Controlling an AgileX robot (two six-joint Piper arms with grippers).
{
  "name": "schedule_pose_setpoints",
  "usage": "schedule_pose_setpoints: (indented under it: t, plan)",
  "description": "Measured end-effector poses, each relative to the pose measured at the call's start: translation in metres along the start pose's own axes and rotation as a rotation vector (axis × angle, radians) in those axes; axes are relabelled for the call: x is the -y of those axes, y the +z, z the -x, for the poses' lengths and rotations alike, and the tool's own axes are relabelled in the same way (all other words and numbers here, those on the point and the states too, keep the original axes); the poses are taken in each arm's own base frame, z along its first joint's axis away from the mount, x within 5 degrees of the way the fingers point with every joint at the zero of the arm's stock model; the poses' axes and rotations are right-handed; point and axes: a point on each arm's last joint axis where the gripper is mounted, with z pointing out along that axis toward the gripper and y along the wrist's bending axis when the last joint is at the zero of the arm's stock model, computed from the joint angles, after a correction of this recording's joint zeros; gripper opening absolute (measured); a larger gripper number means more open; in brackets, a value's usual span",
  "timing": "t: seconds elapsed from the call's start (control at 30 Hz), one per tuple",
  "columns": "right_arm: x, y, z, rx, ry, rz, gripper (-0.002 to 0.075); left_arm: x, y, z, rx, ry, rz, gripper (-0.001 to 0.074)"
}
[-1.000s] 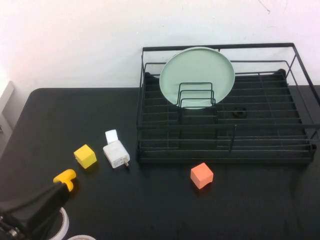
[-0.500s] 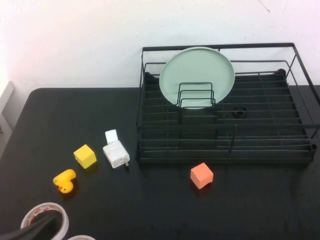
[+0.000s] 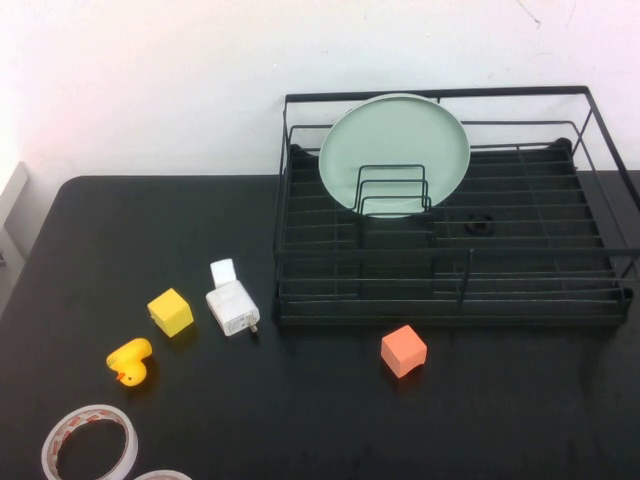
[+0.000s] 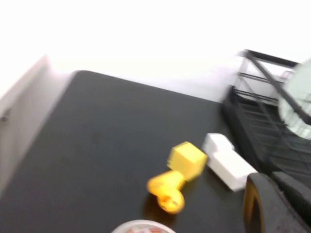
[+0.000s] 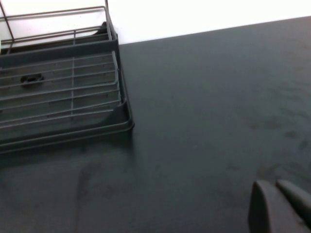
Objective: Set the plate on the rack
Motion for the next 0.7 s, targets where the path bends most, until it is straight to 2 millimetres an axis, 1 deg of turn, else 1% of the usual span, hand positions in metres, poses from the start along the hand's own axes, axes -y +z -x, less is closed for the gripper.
schedule_pose_setpoints:
  t: [0.13,0.5,0.7]
  plan:
    - [0.000,0.000,0.000,0.000,0.000,0.000,0.0005,-0.003,0.000,0.002,0.023,0.033,0.050,-0.0002]
    - [0.000,0.000,0.000,0.000,0.000,0.000,0.0005,-0.008,-0.001,-0.011,-0.115,0.060,0.098,-0.0002]
    - [0.000,0.000,0.000,0.000,0.000,0.000,0.0005,-0.004,-0.001,-0.015,-0.168,0.083,0.016,-0.0002]
